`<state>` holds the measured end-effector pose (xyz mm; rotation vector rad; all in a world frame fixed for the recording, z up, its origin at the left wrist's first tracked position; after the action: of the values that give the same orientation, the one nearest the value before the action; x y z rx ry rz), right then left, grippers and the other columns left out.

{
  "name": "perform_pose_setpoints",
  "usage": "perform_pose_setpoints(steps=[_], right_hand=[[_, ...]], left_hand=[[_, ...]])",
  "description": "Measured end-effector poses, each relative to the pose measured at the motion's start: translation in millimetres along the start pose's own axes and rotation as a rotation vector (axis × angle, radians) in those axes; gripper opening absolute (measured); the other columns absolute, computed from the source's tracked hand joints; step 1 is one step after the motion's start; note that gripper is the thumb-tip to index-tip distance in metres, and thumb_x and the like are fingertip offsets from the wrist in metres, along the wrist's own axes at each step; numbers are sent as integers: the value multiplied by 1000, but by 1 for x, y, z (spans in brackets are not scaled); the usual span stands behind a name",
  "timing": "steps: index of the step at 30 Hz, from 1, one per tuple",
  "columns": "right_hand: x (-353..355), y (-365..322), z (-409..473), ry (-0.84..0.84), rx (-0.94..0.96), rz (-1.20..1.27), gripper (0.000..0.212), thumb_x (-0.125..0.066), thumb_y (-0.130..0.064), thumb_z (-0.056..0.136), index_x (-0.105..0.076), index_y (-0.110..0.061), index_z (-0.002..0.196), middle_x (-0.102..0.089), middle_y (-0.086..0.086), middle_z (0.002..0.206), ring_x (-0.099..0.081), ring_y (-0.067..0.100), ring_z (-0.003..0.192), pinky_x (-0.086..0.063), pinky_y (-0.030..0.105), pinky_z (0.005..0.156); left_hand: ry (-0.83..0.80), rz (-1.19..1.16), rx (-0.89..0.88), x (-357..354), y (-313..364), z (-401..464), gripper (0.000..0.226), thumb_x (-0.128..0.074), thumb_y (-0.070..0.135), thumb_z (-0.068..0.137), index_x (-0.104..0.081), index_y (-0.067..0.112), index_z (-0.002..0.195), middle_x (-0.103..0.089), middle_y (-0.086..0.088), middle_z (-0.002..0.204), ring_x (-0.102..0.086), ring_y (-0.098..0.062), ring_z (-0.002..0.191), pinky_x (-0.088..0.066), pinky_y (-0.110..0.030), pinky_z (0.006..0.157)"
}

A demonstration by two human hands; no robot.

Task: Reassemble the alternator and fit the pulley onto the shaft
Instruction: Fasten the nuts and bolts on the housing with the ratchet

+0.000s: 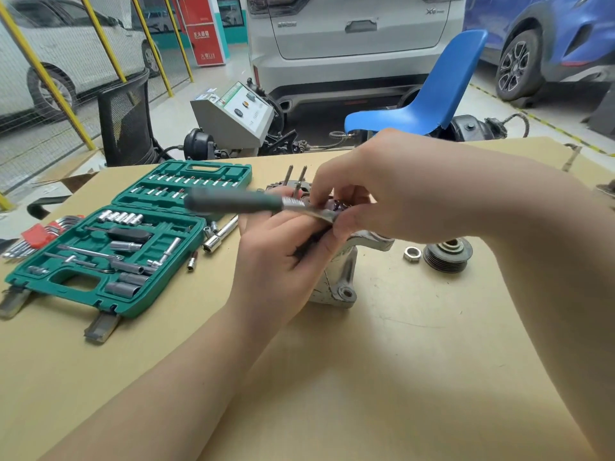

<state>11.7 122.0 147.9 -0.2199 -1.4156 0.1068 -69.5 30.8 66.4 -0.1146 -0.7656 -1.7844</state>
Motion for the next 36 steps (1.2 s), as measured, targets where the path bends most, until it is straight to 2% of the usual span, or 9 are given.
perform_pose_setpoints(steps=[3, 7, 12, 15, 19, 24, 28, 33, 36], right_hand=[[0, -6, -5, -35, 50, -33, 20, -71, -47, 83, -62, -52, 101, -63, -19, 88, -57, -1, 79, -47, 28, 63], [-1, -2, -3, 6, -5, -64, 16, -72, -46, 88, -61, -45, 100, -61, -17, 82, -58, 4, 79, -47, 31, 61], [-6, 5, 5, 42, -75, -119, 20, -61, -52, 94, -61, -33, 88, -56, -9, 69, -57, 15, 69, -38, 33, 54], [-4, 3, 3, 17, -32, -50, 12, -69, -46, 90, -61, -41, 98, -61, -14, 73, -57, 3, 69, -38, 29, 56], [-1, 0, -1, -16, 20, -46, 25, -74, -46, 87, -58, -51, 105, -62, -23, 81, -54, -9, 85, -35, 20, 56], [-1, 6, 1, 19, -61, -82, 17, -69, -54, 89, -56, -45, 96, -61, -15, 80, -58, 6, 76, -42, 32, 57], [-2, 7, 4, 45, -90, -99, 23, -64, -59, 89, -58, -37, 87, -58, -12, 70, -57, 9, 69, -37, 31, 54], [2, 3, 1, 15, -25, 13, 19, -75, -49, 85, -71, -43, 103, -66, -15, 87, -63, 10, 84, -55, 42, 73], [5, -4, 1, 19, 29, -38, 21, -79, -44, 83, -73, -44, 104, -66, -12, 87, -60, 11, 87, -55, 44, 75]], left_hand=[[-18, 39, 6, -2, -7, -3, 11, -75, 25, 102, -83, 19, 99, -75, 19, 106, -57, -32, 124, -42, -71, 105], [8, 16, 16, -1, -8, -3, 19, -77, 29, 102, -84, 16, 90, -77, 6, 93, -63, -36, 111, -44, -66, 103], [30, -19, 33, 0, -4, 1, 16, -84, 28, 96, -83, 13, 91, -79, 11, 95, -67, -38, 104, -41, -66, 103], [19, -39, 30, 1, 0, 1, 15, -79, 28, 99, -83, 15, 91, -69, 25, 89, -61, -29, 107, -45, -63, 95], [-54, 25, 57, -1, -8, -2, 16, -74, 31, 103, -86, 21, 106, -79, 12, 108, -58, -31, 129, -38, -69, 112], [16, -22, 40, 2, 0, 0, 17, -83, 28, 97, -81, 17, 84, -69, 23, 86, -62, -25, 101, -46, -63, 97], [-4, -24, 40, 1, -3, 1, 17, -81, 28, 98, -83, 13, 89, -78, 11, 95, -65, -37, 104, -41, -65, 104], [-13, -36, -13, 2, 5, 4, 19, -75, 26, 104, -78, 26, 85, -65, 25, 84, -62, -26, 107, -45, -61, 97], [-24, 9, -104, 0, 6, 5, 13, -77, 17, 103, -82, 14, 92, -57, 27, 84, -61, -29, 94, -47, -59, 103]])
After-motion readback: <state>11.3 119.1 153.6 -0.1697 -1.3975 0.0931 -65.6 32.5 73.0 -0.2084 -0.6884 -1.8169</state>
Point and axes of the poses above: each hand's wrist, its own z-axis towards the middle knuckle, its own x-axis out of the back of the hand, y = z × x, the point moved 8 cm from there along z, towards the middle knuckle
